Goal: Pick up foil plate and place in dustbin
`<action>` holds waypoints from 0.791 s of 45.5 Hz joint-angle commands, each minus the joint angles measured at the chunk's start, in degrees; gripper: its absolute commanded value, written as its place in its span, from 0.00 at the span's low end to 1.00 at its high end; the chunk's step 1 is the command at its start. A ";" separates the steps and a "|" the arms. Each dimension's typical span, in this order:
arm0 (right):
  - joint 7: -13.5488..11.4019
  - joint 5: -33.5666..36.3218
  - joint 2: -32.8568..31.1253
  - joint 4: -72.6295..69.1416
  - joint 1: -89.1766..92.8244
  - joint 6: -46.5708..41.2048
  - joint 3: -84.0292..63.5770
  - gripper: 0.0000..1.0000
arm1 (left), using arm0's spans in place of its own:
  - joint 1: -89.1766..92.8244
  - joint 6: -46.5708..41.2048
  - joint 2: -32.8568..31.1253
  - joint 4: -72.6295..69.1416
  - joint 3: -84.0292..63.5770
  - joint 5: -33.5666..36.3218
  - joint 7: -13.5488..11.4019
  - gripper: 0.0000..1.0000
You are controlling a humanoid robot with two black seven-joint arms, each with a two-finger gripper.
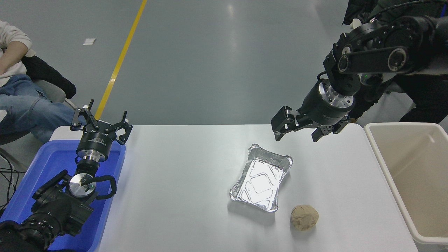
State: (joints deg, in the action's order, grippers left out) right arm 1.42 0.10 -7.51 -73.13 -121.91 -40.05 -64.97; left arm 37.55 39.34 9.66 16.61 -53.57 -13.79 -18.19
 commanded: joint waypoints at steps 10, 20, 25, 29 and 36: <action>-0.02 -0.01 0.13 1.94 1.94 -0.03 0.02 1.00 | -0.02 0.03 0.01 0.00 -0.05 -0.01 0.00 0.99; -0.02 -0.18 0.48 3.61 4.05 0.32 -0.07 1.00 | -0.02 0.03 0.01 0.00 -0.05 -0.01 0.00 0.99; 0.07 -0.18 0.30 4.48 3.87 0.41 0.11 1.00 | 0.07 0.03 0.01 0.00 -0.05 -0.01 0.00 0.99; 0.07 -0.18 0.22 6.24 3.70 0.41 0.02 1.00 | 0.07 0.03 0.01 0.00 0.04 -0.01 0.00 0.99; 0.07 -0.27 0.04 6.77 2.99 0.41 -0.16 1.00 | -0.02 0.03 0.01 0.00 -0.05 -0.01 0.00 0.99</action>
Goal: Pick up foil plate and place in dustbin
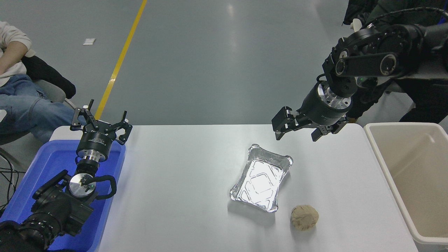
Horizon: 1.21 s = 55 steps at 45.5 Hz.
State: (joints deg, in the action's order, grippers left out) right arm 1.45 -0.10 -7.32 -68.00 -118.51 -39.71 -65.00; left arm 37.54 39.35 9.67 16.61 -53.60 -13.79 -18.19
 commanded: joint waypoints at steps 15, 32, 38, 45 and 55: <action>0.04 1.60 0.29 1.38 2.67 2.00 4.27 1.00 | -0.01 0.03 0.00 0.00 -0.01 -0.01 0.00 0.99; 0.04 8.72 1.78 2.26 12.07 17.03 5.41 1.00 | -0.01 0.03 0.00 0.00 -0.01 -0.01 0.00 0.99; 0.04 8.80 1.87 2.26 16.90 20.20 4.53 1.00 | -0.01 0.03 0.00 0.00 -0.01 -0.01 0.00 0.99; 0.04 9.51 1.87 2.26 22.44 25.82 5.23 1.00 | -0.01 0.03 0.00 0.00 0.07 -0.01 0.00 0.99; 0.04 9.24 1.87 2.17 28.94 31.97 5.76 1.00 | -0.01 0.03 0.00 0.00 0.07 -0.01 0.00 0.99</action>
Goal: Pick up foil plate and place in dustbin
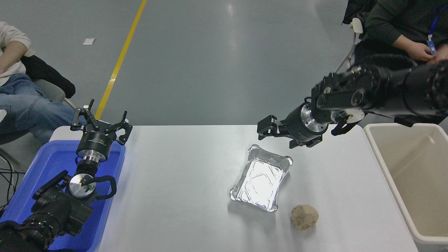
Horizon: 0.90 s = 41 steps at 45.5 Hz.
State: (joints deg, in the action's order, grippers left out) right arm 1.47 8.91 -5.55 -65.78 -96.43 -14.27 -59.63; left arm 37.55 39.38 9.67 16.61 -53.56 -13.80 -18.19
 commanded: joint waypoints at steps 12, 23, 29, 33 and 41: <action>0.11 -0.47 0.01 1.70 13.89 13.82 2.24 1.00 | -0.02 -0.01 0.00 0.00 -0.05 0.00 0.00 0.99; 0.11 -0.64 0.19 1.79 18.12 18.39 4.70 1.00 | -0.02 -0.01 0.00 0.00 0.04 0.00 0.00 0.99; 0.11 -2.31 0.71 1.97 20.23 21.74 4.70 1.00 | -0.02 -0.01 0.00 0.00 0.04 0.00 0.00 0.99; 0.11 -3.54 1.51 2.23 21.46 22.44 4.79 1.00 | -0.02 -0.01 0.00 0.00 -0.05 0.00 0.00 0.99; 0.20 -3.63 2.04 2.32 23.39 25.16 5.84 0.99 | -0.02 -0.01 0.00 0.00 -0.05 0.00 0.00 0.99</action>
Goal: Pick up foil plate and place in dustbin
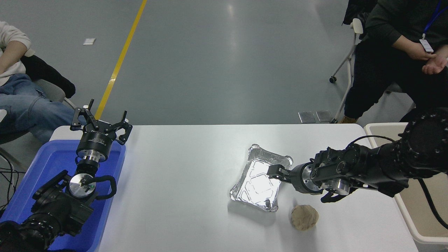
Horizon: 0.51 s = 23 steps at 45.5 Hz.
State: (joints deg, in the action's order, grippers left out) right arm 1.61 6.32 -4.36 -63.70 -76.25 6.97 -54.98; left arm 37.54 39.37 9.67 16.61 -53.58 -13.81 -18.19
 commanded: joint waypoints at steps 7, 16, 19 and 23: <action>0.15 -1.40 1.19 0.68 3.83 4.98 1.63 0.99 | -0.01 0.00 0.00 0.00 0.05 0.02 0.00 0.99; 0.41 -7.90 2.34 1.21 5.06 8.41 1.63 0.93 | -0.01 0.00 0.00 0.00 0.05 0.02 0.00 0.99; 0.41 -9.83 2.60 1.21 5.58 9.12 1.63 0.89 | -0.01 0.00 0.00 0.00 0.05 0.02 0.00 0.99; 0.32 -10.36 3.13 1.21 5.93 9.64 1.63 0.87 | -0.01 0.00 0.00 0.00 -0.03 0.02 0.00 0.99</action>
State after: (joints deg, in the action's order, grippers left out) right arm 1.89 0.18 -2.41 -62.74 -71.75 13.97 -53.50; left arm 37.54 39.37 9.67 16.61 -53.60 -13.79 -18.19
